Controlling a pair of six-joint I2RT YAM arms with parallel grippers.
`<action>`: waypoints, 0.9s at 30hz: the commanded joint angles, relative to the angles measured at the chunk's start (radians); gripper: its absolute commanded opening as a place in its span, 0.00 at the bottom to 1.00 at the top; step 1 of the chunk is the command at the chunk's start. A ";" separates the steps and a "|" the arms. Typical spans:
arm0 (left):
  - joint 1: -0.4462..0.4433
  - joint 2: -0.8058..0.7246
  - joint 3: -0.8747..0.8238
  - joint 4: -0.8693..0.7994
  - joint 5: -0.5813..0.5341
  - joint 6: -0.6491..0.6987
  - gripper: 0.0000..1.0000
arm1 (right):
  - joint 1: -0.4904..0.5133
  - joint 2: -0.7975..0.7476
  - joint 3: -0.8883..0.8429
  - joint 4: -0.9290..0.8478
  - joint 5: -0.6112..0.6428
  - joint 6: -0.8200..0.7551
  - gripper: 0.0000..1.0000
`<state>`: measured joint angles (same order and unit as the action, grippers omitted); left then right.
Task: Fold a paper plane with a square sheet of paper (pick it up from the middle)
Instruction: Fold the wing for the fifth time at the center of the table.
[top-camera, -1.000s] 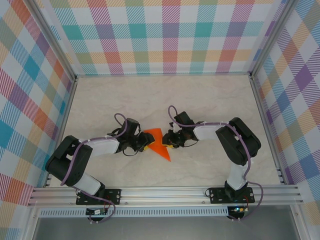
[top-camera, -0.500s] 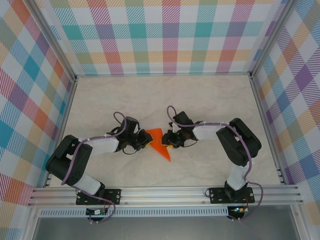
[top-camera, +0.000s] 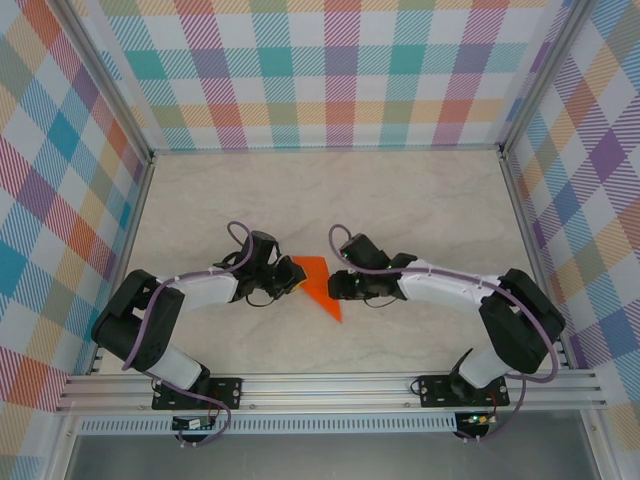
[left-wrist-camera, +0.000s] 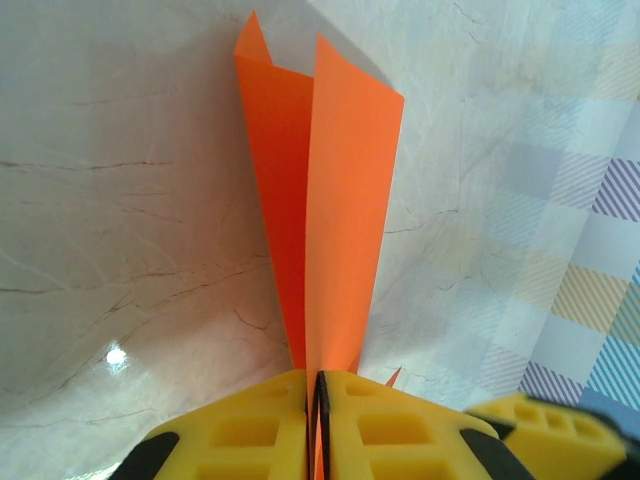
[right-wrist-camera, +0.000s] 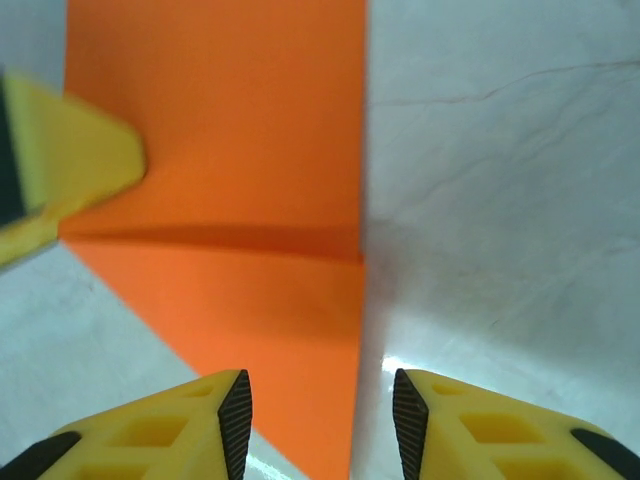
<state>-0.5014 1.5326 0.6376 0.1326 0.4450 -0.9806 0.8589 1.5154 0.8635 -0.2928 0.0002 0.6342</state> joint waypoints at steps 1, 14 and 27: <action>0.009 -0.005 0.022 -0.019 0.010 -0.001 0.11 | 0.089 -0.009 0.030 -0.070 0.195 -0.087 0.45; 0.009 -0.006 0.032 -0.037 0.014 0.005 0.11 | 0.303 0.235 0.229 -0.190 0.476 -0.141 0.42; 0.009 -0.009 0.036 -0.045 0.014 0.006 0.11 | 0.325 0.310 0.261 -0.224 0.515 -0.111 0.31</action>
<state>-0.5014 1.5326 0.6537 0.1047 0.4454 -0.9806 1.1778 1.8156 1.0962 -0.4820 0.4812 0.5095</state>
